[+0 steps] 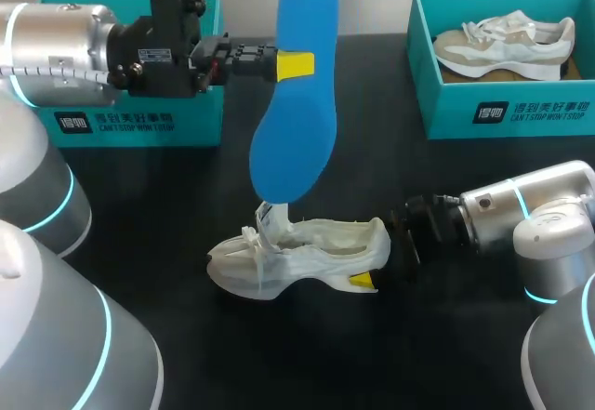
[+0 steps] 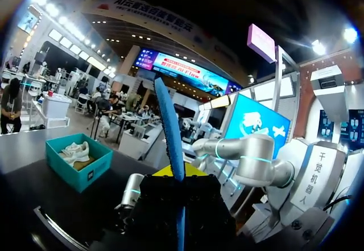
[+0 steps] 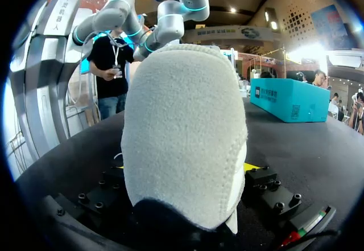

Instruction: Take the shoe out of the shoebox, open the shoe tongue, remove and reinsert the insole, then place the shoe into the shoebox

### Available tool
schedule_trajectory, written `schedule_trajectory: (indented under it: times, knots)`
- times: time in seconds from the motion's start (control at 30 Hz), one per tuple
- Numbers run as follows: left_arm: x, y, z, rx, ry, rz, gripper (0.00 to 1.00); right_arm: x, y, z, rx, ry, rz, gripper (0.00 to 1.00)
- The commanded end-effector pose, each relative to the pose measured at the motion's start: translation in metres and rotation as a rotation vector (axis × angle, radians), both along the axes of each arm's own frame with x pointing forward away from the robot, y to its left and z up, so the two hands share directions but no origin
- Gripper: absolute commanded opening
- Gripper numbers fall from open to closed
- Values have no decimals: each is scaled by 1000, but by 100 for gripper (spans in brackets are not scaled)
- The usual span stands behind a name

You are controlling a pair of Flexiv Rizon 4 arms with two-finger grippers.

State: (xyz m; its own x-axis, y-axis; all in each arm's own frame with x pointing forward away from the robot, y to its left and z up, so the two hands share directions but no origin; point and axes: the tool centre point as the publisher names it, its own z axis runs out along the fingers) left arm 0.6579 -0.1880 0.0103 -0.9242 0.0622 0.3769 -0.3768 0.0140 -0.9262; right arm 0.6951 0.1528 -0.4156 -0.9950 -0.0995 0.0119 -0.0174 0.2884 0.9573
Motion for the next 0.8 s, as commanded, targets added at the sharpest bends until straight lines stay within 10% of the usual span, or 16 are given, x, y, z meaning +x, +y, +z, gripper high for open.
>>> schedule_trajectory:
  times: [0.03,0.1,0.13,0.17,0.8]
  knots:
    - [1,0,0,1,0,-2,0,-2,1,-2,-4,1,0,0]
    - [1,0,0,1,0,-2,0,-1,0,-3,-7,0,1,0]
    - [1,0,0,1,0,-2,0,-1,-1,-3,-12,0,-7,35]
    - [1,0,0,1,0,-2,0,0,-3,-2,-9,0,-17,100]
    - [1,0,0,1,0,-2,0,-6,-48,11,-276,-4,-53,100]
